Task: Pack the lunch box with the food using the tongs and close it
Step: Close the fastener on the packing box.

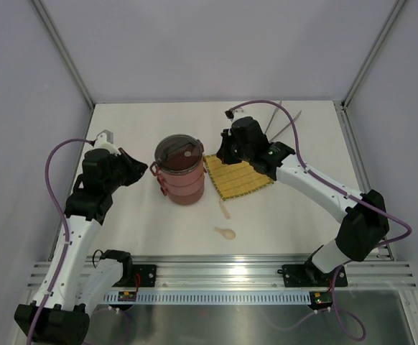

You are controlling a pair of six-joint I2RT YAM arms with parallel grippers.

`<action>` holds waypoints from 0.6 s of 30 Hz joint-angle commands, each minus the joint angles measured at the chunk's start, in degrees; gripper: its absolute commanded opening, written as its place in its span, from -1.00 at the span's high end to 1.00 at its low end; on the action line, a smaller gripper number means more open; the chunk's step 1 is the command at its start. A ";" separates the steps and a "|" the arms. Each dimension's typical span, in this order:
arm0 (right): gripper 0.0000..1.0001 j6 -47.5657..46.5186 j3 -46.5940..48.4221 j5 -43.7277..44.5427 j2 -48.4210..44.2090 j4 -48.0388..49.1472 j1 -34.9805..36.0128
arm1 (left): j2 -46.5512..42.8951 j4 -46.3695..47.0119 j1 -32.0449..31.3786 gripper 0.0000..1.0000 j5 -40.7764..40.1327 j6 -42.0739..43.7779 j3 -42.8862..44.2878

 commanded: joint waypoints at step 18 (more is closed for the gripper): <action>1.00 0.37 2.28 0.18 -0.64 -0.45 0.01 | 0.78 -2.09 -2.01 1.00 -3.83 4.67 1.79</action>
